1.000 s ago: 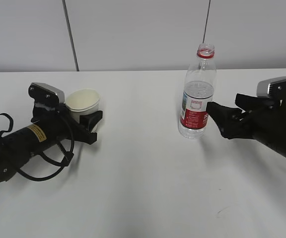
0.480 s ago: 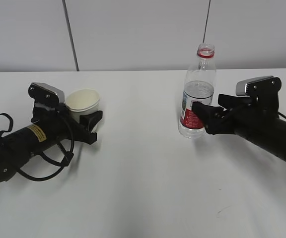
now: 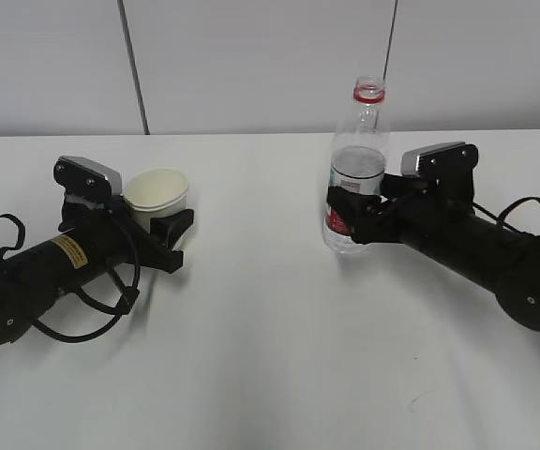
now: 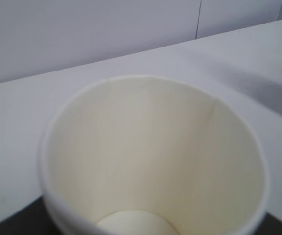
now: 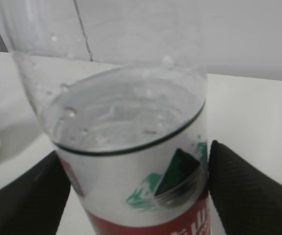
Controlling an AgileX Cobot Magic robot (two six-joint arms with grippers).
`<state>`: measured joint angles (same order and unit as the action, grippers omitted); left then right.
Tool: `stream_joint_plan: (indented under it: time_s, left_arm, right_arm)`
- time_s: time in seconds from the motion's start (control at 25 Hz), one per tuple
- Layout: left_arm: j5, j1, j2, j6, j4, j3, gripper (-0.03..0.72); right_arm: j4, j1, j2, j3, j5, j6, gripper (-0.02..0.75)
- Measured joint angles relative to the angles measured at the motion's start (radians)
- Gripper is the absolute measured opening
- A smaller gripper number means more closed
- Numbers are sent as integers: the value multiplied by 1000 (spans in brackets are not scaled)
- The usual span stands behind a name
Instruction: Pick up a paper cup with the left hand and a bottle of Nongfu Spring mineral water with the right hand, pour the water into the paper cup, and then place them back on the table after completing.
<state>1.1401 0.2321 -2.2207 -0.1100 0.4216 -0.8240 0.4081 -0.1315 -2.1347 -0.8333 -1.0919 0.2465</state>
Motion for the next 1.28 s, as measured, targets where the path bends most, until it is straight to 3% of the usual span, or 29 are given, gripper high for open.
stream_joint_plan:
  time_s: [0.52, 0.8, 1.28]
  left_arm:
    - [0, 0, 0, 0, 0, 0, 405]
    - [0, 0, 0, 0, 2, 0, 405]
    - [-1, 0, 0, 0, 7, 0, 404]
  right_arm:
    - [-9, -3, -59, -33, -79, 2, 543]
    - [-3, -3, -63, -33, -74, 9, 666]
    - [20, -7, -104, -131, -10, 13, 675]
